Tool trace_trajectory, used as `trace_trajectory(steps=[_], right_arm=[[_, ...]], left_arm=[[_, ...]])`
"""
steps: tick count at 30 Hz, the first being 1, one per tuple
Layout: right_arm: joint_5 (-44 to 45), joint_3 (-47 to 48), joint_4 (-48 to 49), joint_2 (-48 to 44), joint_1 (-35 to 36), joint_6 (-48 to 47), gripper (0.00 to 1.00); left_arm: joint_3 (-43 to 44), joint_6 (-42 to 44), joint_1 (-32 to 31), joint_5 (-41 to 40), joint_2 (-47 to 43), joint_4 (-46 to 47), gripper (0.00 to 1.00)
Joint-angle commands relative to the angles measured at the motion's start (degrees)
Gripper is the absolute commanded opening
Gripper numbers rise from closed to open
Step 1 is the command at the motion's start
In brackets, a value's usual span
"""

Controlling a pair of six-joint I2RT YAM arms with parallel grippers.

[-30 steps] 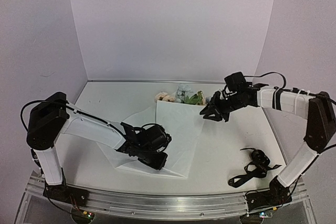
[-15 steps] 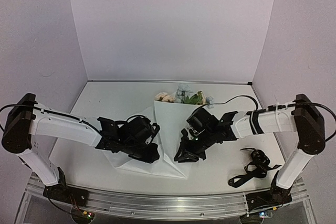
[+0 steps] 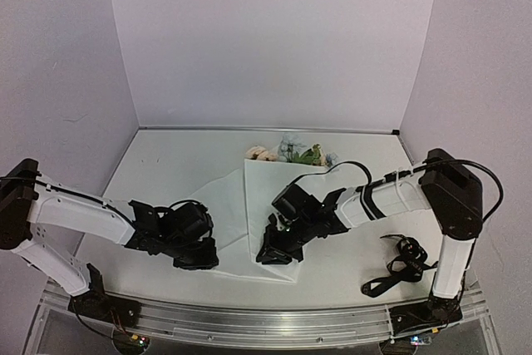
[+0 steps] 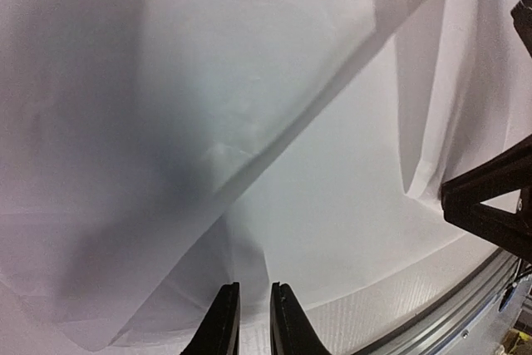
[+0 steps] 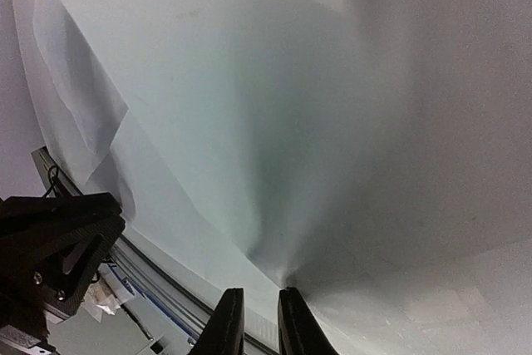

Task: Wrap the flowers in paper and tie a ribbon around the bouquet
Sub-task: Pick up the two-thirds-folded wrapping paper from the center of the board.

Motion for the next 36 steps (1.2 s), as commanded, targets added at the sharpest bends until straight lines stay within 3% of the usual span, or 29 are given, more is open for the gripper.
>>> trace_trajectory(steps=[1, 12, 19, 25, 30, 36], right_arm=[[0.65, 1.58, 2.81, 1.81, 0.37, 1.73, 0.15], [0.48, 0.92, 4.86, 3.82, 0.32, 1.96, 0.15], [0.60, 0.43, 5.69, 4.16, 0.36, 1.06, 0.15], [0.57, 0.13, 7.47, 5.39, 0.36, 1.53, 0.15], [0.48, 0.13, 8.47, 6.09, 0.32, 1.80, 0.15], [0.55, -0.13, 9.10, 6.55, 0.32, 1.85, 0.15]], left_arm=[[-3.90, -6.82, 1.95, -1.55, -2.80, -0.11, 0.15], [-7.94, -15.65, 2.63, -4.41, -7.04, -5.24, 0.13], [-10.65, -25.49, 3.26, -7.93, -18.37, -15.53, 0.26], [-13.30, -30.75, 3.43, -5.34, -20.32, -8.67, 0.38], [-16.29, -37.14, 3.44, -3.88, -19.58, -1.07, 0.39], [-18.39, -44.51, 3.42, -5.78, -20.69, 0.57, 0.39]])
